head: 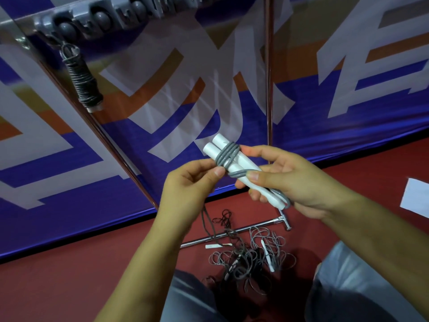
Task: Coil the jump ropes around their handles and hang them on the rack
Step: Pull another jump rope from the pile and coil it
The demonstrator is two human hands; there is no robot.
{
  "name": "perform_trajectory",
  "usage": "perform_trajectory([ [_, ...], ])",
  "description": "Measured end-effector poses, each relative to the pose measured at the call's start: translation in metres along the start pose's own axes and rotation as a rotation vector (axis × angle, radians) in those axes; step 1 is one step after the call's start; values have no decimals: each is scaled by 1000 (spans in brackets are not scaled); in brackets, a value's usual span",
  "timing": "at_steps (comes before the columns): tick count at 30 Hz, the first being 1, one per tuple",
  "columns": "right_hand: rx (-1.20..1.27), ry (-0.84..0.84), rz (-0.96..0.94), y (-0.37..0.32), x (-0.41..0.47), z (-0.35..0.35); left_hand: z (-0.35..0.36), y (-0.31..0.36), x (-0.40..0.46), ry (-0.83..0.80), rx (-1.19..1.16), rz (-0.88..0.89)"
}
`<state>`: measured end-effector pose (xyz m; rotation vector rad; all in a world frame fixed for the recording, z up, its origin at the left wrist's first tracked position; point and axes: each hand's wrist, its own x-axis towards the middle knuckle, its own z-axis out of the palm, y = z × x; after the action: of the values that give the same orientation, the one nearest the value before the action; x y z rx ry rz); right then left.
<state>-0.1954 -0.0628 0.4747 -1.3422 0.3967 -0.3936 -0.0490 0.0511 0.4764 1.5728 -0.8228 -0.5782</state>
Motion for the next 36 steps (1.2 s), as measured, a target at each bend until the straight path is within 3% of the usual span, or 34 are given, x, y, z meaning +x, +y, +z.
perform_trajectory([
  [2, 24, 5, 6, 1, 1, 0, 3, -1, -3, 92, 315, 220],
  [4, 59, 7, -6, 4, 0, 2, 2, -2, -3, 90, 385, 264],
  [8, 160, 17, -28, 9, 1, 5, -11, 7, 9, -198, -149, -137],
  [13, 219, -124, -74, -1, 1, -2, -34, 5, 14, -491, -326, -231],
  [17, 164, -251, -59, -11, -1, -16, -40, 7, 11, -497, -63, -80],
  [25, 17, -669, 59, -15, 3, -35, -28, 7, 14, -461, 361, 234],
  [30, -210, -749, 131, -25, 6, -34, -22, -8, 24, -437, 534, 436],
  [33, -386, -730, 163, -33, 5, -33, -19, -7, 28, -462, 528, 413],
  [36, -594, -691, 191, -35, 3, -27, -20, -6, 29, -541, 482, 279],
])
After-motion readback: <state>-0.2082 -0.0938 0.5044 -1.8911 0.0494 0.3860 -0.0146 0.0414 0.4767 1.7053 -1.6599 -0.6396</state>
